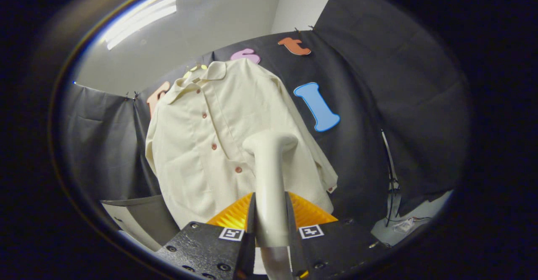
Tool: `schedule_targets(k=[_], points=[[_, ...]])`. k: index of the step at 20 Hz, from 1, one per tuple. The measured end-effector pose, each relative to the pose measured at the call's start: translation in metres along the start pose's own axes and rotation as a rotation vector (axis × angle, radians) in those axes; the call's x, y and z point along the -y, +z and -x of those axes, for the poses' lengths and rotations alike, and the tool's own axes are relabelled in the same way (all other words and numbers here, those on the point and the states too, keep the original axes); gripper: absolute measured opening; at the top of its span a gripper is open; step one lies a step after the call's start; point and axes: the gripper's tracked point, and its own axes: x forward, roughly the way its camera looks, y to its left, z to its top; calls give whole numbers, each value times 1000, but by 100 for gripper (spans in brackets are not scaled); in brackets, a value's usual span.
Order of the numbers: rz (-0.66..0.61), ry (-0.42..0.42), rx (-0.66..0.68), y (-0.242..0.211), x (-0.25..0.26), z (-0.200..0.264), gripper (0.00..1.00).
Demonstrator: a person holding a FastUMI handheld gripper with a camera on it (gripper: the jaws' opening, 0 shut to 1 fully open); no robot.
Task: Iron the clothes twice with a garment steamer, once on the left side and once on the right side.
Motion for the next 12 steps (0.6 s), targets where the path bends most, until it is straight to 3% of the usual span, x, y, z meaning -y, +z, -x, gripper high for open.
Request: schedule_targets(k=[12], points=[[-60,-74,-123,-68,26,40,33]])
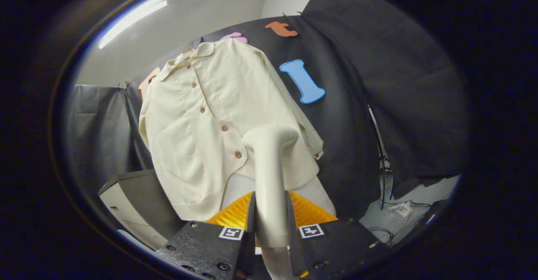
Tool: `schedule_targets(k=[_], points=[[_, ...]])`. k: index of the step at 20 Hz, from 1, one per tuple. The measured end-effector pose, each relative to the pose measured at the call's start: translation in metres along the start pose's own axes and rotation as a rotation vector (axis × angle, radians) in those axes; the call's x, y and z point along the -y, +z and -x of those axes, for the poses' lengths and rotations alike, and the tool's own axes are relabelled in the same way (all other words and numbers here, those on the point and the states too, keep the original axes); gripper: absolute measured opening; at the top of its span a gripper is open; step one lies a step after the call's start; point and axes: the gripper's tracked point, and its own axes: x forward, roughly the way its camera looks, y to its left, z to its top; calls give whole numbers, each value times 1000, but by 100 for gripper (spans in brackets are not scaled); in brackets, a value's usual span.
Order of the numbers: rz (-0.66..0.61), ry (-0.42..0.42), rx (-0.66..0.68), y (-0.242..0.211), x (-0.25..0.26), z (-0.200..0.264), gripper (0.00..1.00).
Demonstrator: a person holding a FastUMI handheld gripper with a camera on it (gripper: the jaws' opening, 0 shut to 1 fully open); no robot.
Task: Iron the clothes twice with a garment steamer, once on the left side and once on the right side.
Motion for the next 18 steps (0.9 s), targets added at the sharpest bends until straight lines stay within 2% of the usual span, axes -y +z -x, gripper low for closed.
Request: schedule_targets(k=[4,8,13,18], points=[[-47,-41,-29,-10,2,12,33],[-74,-52,-3,4,-14,31,33],[-71,-26,8,26,-70,62,33],[27,0,12,39,-142,95,33]])
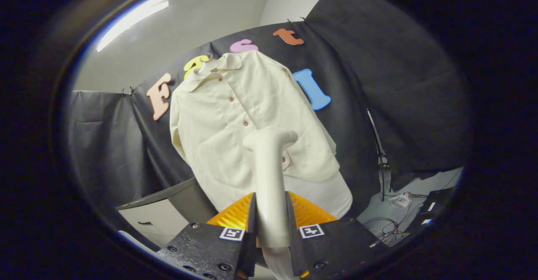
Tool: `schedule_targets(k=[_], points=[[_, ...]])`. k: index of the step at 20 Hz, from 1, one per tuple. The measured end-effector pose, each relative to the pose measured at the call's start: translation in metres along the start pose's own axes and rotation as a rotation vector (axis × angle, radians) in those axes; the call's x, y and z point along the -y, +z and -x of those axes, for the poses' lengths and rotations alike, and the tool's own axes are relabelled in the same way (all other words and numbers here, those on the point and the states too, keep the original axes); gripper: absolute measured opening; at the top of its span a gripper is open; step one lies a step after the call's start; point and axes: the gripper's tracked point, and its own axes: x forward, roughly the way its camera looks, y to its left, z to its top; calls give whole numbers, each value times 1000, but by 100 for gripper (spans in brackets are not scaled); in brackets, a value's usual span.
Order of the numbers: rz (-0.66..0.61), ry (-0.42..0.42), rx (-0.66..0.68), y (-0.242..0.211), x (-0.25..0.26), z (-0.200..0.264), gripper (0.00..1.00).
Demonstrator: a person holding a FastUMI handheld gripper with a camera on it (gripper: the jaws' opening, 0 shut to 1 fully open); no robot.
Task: Iron the clothes twice with a garment steamer, once on the left side and once on the right side.
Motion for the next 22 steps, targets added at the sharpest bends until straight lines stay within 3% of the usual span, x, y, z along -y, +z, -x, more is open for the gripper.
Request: schedule_targets(k=[9,16,22], points=[[88,124,29,4,-164,71,33],[268,266,40,-8,-314,78,33],[395,348,78,-26,-399,80,33]])
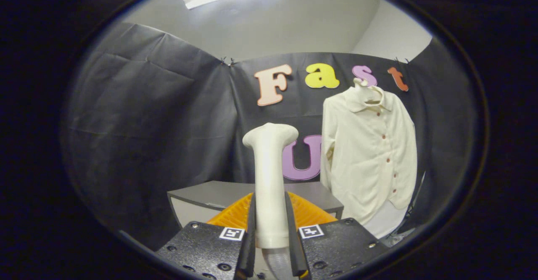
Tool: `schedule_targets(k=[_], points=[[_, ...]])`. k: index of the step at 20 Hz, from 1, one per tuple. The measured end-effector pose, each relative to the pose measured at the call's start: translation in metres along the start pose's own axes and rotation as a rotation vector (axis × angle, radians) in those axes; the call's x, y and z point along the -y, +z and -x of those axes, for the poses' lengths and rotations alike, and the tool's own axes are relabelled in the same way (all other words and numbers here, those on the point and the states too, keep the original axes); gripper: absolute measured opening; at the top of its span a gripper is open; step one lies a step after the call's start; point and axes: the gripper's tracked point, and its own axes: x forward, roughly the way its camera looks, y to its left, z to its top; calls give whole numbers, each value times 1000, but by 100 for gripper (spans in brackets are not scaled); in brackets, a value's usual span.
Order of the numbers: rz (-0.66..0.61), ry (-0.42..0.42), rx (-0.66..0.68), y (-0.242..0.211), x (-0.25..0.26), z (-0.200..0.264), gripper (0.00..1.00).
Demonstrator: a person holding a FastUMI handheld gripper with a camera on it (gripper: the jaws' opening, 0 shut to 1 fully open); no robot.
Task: Iron the clothes twice with a garment steamer, once on the left side and once on the right side.
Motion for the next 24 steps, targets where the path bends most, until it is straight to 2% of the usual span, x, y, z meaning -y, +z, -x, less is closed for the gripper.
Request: schedule_targets(k=[3,6,9,16,24], points=[[31,-12,-38,-17,-13,-8,33],[11,-20,-70,-29,-17,-10,33],[36,-71,-71,-29,-1,-9,33],[93,-147,-89,-29,8,22,33],[100,-127,-104,-25,-10,60,33]])
